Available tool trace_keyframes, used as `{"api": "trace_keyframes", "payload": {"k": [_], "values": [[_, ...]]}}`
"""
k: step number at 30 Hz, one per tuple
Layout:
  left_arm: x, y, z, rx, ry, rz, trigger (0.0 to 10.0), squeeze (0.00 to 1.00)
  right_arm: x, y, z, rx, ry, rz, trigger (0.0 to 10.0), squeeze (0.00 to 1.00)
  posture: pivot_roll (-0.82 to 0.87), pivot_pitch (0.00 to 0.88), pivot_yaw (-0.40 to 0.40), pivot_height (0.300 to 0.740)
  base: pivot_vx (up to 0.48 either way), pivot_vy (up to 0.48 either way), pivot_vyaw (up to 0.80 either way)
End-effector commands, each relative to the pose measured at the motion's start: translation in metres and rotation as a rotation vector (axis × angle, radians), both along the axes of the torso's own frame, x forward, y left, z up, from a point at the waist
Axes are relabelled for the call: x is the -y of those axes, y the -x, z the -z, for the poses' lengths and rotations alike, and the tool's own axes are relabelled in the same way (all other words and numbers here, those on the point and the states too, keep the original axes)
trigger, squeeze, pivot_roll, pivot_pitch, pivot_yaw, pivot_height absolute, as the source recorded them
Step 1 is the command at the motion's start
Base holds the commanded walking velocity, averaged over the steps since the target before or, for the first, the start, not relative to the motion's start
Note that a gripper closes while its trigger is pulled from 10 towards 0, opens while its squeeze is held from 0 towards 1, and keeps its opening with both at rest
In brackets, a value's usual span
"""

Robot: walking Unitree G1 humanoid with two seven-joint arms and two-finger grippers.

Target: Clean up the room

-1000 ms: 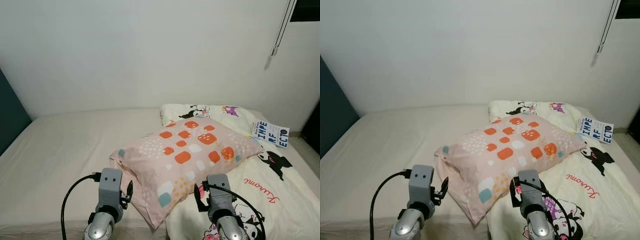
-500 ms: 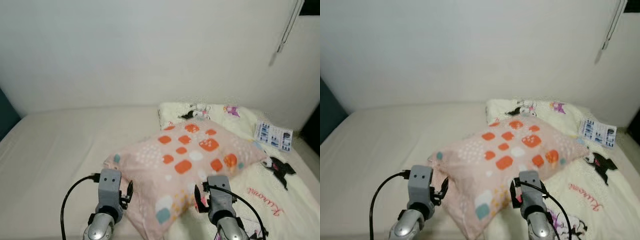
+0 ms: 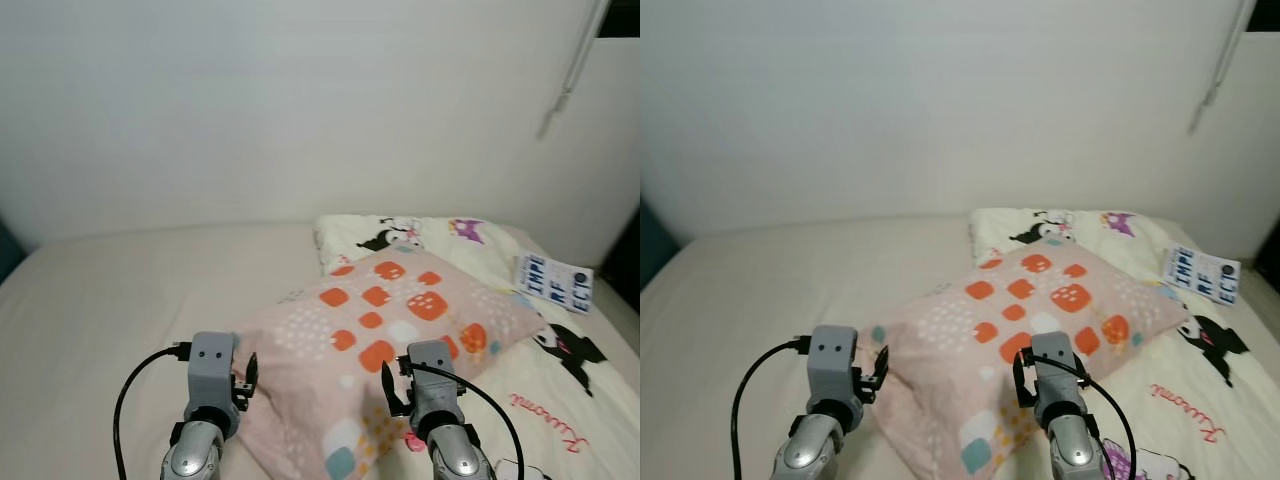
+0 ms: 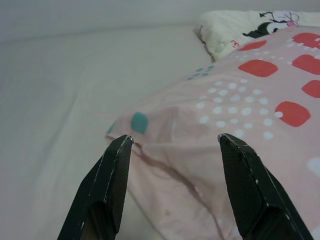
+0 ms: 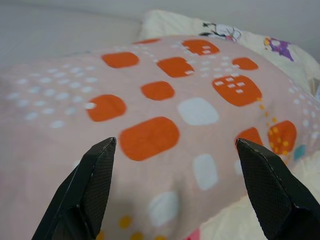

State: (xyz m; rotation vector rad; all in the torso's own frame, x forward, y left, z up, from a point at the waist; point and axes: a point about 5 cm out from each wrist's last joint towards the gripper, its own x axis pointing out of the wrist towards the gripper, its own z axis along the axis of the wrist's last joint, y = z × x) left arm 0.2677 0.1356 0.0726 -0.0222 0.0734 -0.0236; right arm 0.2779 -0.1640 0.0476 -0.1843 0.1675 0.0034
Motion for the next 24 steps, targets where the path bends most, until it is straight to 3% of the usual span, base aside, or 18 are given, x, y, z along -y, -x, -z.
{"api": "trace_keyframes", "payload": {"k": [1, 24], "values": [[-0.0025, 0.0027, 0.0048, -0.023, -0.006, -0.006, 10.0, 0.0, -0.0006, 0.004, 0.0056, -0.023, -0.01, 0.002, 10.0, 0.0, -0.06, 0.082, 0.024, 0.74, 0.0, 0.0, 0.0], [0.004, 0.0047, 0.0052, -0.028, -0.022, 0.073, 10.0, 0.0, -0.003, 0.0061, 0.0072, -0.028, -0.03, 0.007, 10.0, 0.0, -0.05, 0.086, 0.032, 0.74, 0.0, 0.0, 0.0]]}}
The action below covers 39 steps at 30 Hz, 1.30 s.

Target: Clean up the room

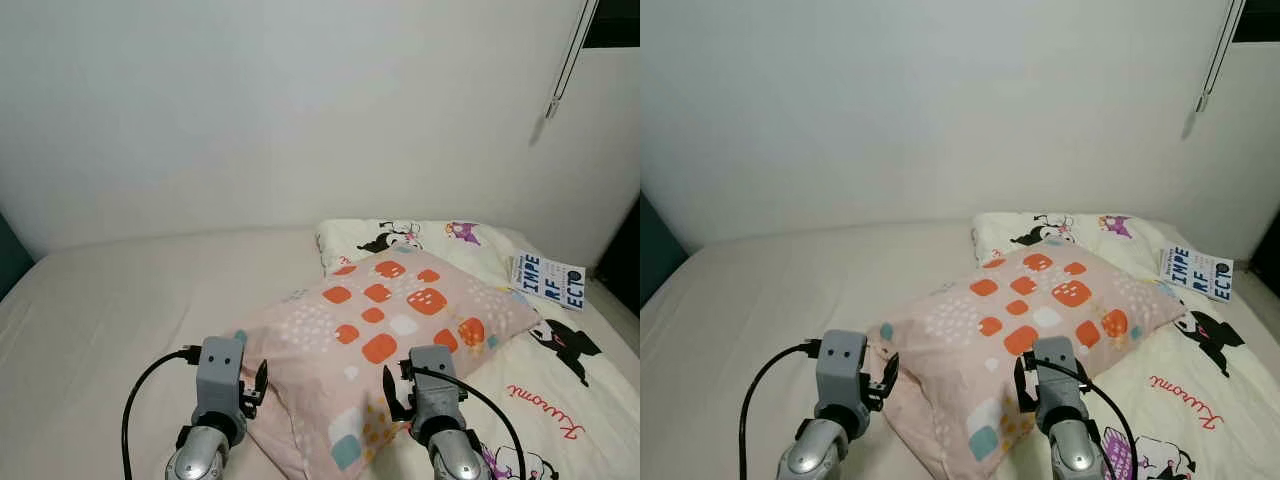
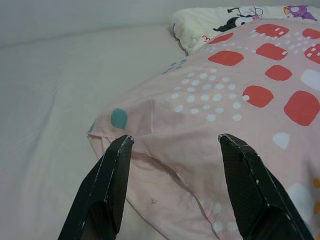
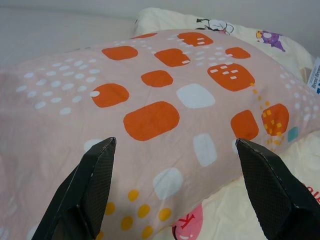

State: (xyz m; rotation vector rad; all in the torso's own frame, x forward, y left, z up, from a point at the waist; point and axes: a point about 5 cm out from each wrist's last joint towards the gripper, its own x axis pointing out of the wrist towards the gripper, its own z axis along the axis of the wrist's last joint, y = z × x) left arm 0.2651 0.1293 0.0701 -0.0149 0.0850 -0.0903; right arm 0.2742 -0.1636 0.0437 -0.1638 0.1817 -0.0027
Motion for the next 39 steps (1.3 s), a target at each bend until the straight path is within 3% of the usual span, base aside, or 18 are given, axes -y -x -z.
{"api": "trace_keyframes", "payload": {"k": [1, 7, 21, 32, 39], "values": [[-0.0027, 0.0023, 0.0025, -0.016, -0.015, 0.005, 10.0, 0.0, -0.0027, 0.0027, 0.0033, -0.015, -0.011, -0.001, 10.0, 0.0, -0.05, 0.087, 0.032, 0.74, 0.0, 0.0, 0.0], [-0.0043, 0.0036, 0.0021, -0.013, -0.006, 0.004, 10.0, 0.0, -0.0038, 0.0029, 0.0034, -0.016, -0.014, -0.004, 10.0, 0.0, -0.05, 0.087, 0.032, 0.74, 0.0, 0.0, 0.0], [-0.0049, 0.0051, 0.0025, -0.017, -0.012, 0.007, 10.0, 0.0, -0.0051, 0.0038, 0.0042, -0.018, -0.015, -0.004, 10.0, 0.0, -0.04, 0.089, 0.034, 0.74, -0.308, 0.0, 0.0], [-0.001, 0.0064, 0.0029, -0.034, -0.066, 0.066, 10.0, 0.0, -0.007, 0.0058, 0.0063, -0.024, -0.024, 0.001, 10.0, 0.0, -0.03, 0.092, 0.041, 0.74, 0.0, 0.0, 0.0], [-0.0017, 0.0065, 0.0038, -0.049, -0.067, 0.058, 10.0, 0.0, -0.0065, 0.0077, 0.008, -0.029, -0.028, 0.008, 10.0, 0.0, -0.03, 0.098, 0.047, 0.74, 0.0, -0.343, 0.0]]}}
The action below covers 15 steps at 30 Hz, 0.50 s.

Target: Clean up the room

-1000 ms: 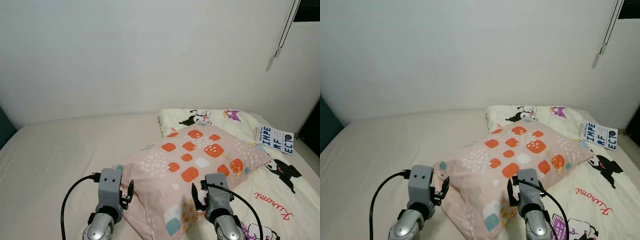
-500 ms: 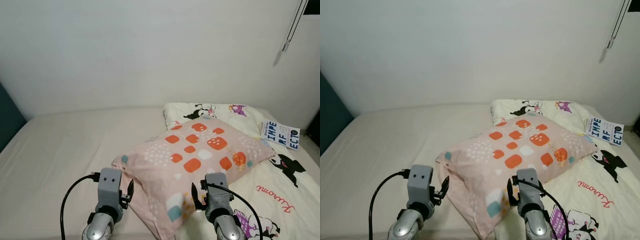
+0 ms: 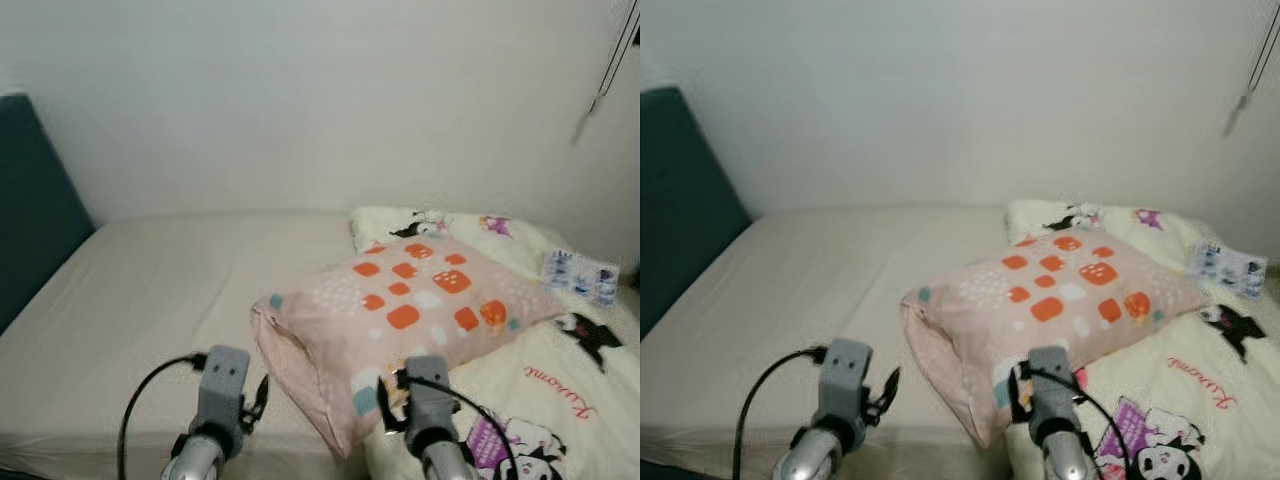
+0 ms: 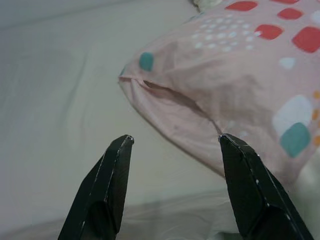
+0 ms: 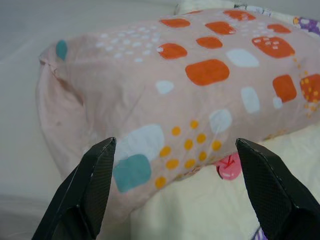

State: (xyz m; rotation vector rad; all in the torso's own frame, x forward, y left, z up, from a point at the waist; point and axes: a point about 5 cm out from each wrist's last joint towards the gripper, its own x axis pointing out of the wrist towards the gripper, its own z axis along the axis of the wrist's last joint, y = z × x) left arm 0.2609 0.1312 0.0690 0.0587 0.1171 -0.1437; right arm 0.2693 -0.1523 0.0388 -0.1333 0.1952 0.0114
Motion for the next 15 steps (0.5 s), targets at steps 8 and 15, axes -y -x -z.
{"api": "trace_keyframes", "payload": {"k": [8, 15], "values": [[0.0022, 0.004, 0.0029, -0.022, 0.002, 0.007, 10.0, 0.0, 0.0058, 0.004, 0.0037, -0.017, 0.003, 0.021, 10.0, 0.0, -0.03, 0.101, 0.044, 0.74, 0.0, 0.0, 0.0], [0.0022, 0.0035, 0.0038, -0.027, -0.002, -0.008, 10.0, 0.0, 0.0066, 0.0025, 0.0021, -0.015, 0.023, 0.01, 10.0, 0.0, -0.03, 0.1, 0.042, 0.74, 0.0, 0.0, 0.0]]}}
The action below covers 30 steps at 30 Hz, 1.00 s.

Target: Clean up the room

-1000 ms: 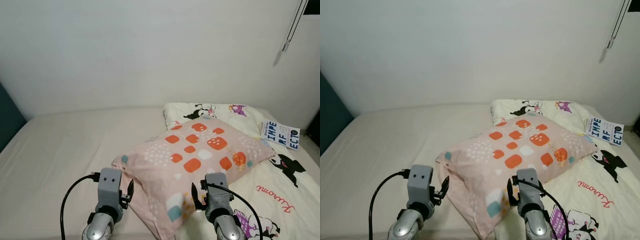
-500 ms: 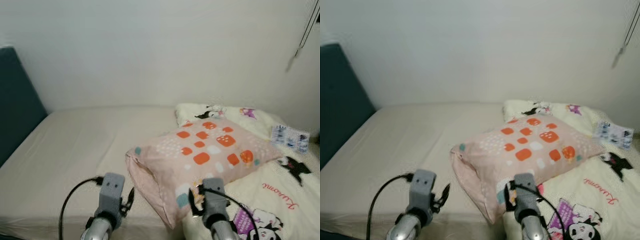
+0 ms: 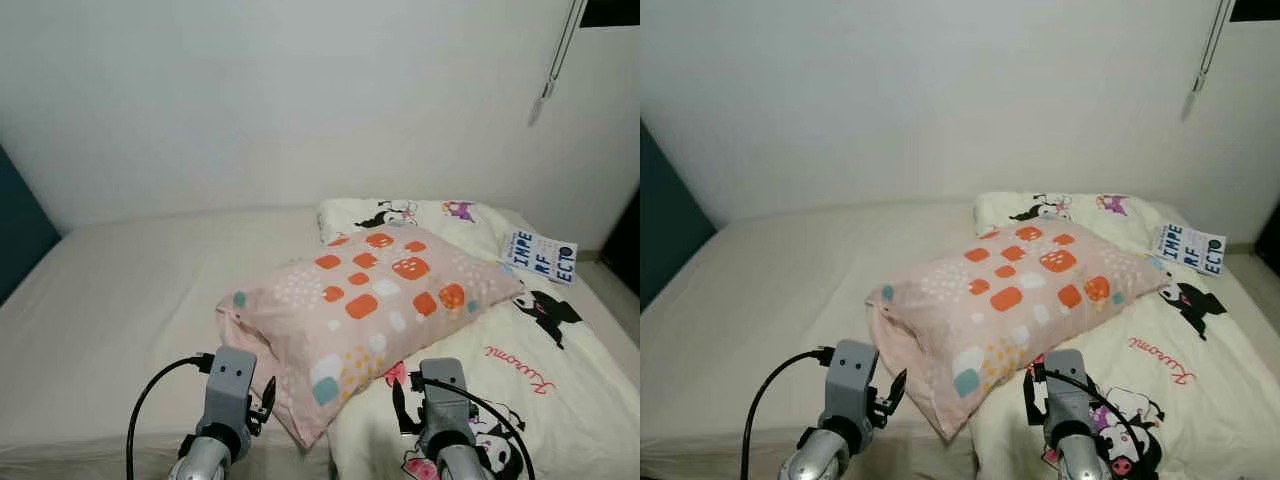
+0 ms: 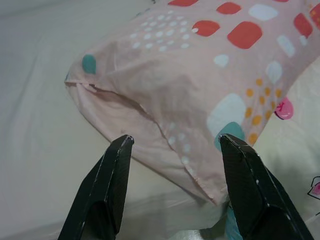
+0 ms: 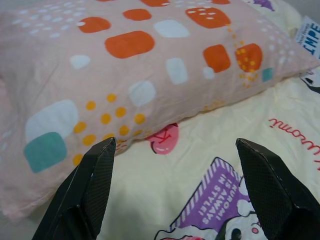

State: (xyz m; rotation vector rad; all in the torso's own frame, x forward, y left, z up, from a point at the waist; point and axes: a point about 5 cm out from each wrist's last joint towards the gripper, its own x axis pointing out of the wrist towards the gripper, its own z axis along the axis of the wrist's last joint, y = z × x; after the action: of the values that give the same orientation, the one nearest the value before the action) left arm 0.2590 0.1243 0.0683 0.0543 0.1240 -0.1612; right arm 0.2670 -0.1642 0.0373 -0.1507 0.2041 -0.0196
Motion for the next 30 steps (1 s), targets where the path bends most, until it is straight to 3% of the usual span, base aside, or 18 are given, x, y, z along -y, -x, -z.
{"api": "trace_keyframes", "payload": {"k": [1, 15, 30], "values": [[-0.0047, 0.0013, 0.0035, -0.022, -0.013, -0.026, 10.0, 0.0, -0.0053, -0.0002, 0.0004, -0.009, 0.005, -0.024, 10.0, 0.0, -0.03, 0.099, 0.041, 0.74, 0.0, 0.0, 0.0], [-0.0025, -0.0008, 0.0018, -0.001, 0.005, -0.023, 10.0, 0.0, -0.0055, -0.0037, -0.0013, -0.007, 0.025, -0.041, 10.0, 0.0, -0.04, 0.094, 0.038, 0.74, 0.0, 0.0, 0.0], [-0.0005, -0.0026, 0.0, 0.012, 0.004, -0.02, 10.0, 0.0, -0.0001, -0.0048, -0.0017, -0.01, -0.014, -0.01, 10.0, 0.0, -0.05, 0.088, 0.039, 0.74, 0.0, 0.0, 0.0]]}}
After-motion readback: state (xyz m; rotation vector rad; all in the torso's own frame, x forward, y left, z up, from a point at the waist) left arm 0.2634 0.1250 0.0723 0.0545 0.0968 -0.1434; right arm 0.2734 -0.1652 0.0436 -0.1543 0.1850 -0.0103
